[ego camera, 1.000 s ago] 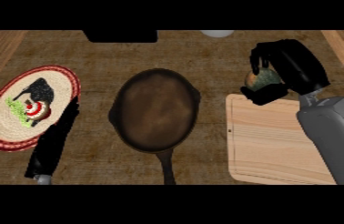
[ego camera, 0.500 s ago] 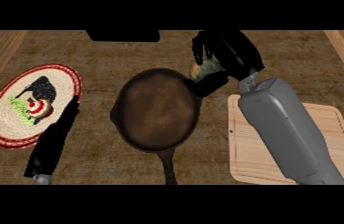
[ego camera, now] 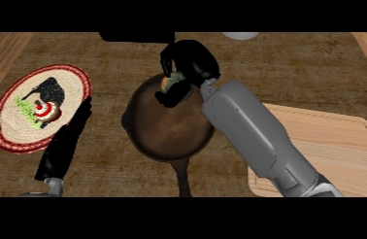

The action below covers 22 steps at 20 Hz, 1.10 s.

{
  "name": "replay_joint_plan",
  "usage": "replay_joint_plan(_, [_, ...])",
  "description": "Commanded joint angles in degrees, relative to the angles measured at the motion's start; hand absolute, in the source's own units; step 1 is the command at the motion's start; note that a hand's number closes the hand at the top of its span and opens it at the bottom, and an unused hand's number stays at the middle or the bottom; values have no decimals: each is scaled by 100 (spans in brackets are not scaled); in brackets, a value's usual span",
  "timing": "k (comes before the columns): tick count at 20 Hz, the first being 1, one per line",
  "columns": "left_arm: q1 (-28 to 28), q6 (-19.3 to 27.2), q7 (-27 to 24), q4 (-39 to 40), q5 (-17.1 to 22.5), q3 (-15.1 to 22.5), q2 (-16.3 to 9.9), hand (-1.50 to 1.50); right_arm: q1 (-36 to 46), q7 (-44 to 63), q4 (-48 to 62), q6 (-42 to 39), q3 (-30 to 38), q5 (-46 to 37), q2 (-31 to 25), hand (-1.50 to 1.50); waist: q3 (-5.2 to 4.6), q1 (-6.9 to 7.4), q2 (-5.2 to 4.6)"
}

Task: Pick the squash from the cutting board and place it in the pan

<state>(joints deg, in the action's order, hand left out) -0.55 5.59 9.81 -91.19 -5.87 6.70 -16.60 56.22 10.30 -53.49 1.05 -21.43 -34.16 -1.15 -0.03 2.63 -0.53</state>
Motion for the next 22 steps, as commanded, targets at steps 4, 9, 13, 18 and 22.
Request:
replay_joint_plan(4, [48,-200,-241,144,-14,56,5,0,414,-98,1469,613,-1274,641,112,150,-3,233,-56])
replay_joint_plan(9, [174,-154,-431,302,-63,89,107,0,-93,97,1531,49,-979,1996,114,150,-2,381,-137])
replay_joint_plan(13, [212,-233,-229,247,-46,102,86,0,-132,191,1631,-114,-1153,2890,114,-150,5,357,-85])
replay_joint_plan(18, [191,-225,-291,325,-47,28,70,0,-110,-616,1477,927,-984,3656,115,-150,9,403,-102])
replay_joint_plan(22, [314,-313,-90,221,-2,-22,1,0,-127,-1053,1366,1786,-910,4165,115,-150,10,337,-74])
